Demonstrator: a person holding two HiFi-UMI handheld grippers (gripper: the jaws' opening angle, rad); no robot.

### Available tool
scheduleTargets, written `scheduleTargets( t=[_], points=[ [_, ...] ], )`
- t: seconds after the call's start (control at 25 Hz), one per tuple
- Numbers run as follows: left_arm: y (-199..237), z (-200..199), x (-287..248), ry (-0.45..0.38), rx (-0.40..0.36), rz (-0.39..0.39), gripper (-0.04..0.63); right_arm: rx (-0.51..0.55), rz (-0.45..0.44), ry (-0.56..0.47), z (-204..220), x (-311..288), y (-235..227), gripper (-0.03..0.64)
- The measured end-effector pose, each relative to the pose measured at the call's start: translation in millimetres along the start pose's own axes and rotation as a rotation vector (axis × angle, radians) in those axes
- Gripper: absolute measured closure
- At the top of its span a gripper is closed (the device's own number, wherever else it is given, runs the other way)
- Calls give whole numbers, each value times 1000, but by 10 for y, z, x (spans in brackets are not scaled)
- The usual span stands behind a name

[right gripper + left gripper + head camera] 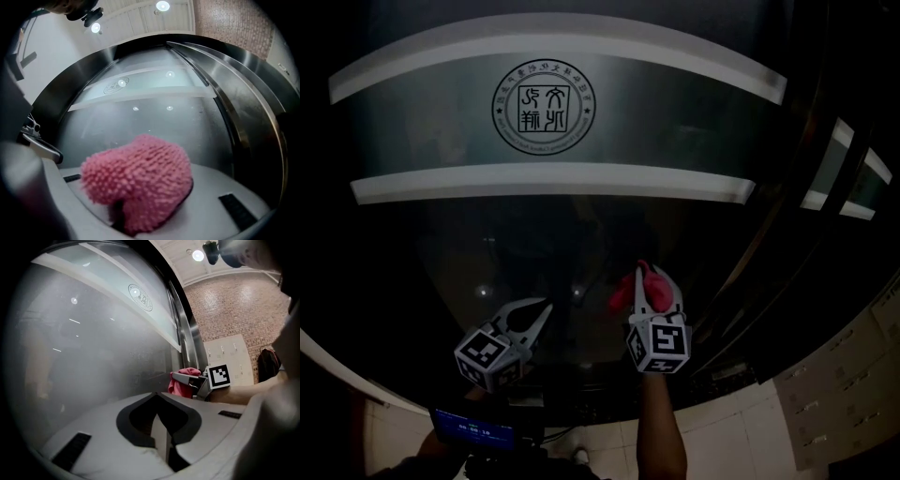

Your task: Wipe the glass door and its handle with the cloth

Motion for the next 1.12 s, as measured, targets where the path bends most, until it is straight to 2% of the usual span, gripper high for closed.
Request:
scheduleTargets(
  t=[0.28,0.56,0.84,1.0,1.12],
  points=[
    [-105,-70,-40,8,8,36,594,9,2,11,-14,5,57,558],
    [-9,-66,95,4,1,104,594,-8,21,9,-79,189,558,557],
    [-234,-35,157,27,19,255,594,-29,95,-7,-239,667,1038,558],
    [-668,77,84,54,14,373,594,-32,193,-4,-289,1161,978,557],
    [-1165,104,-14,66,-4,452,594,-41,249,-2,-385,1587,800,557]
  ],
)
Point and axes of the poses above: the fingertips, and each gripper's own axes: x backward along the fingers, y to its left, z out of its underside, the point moved 7 cm from there along x, backward along the fingers, and after that the axes turned 9 degrees about -z, right-handed, at the moved point
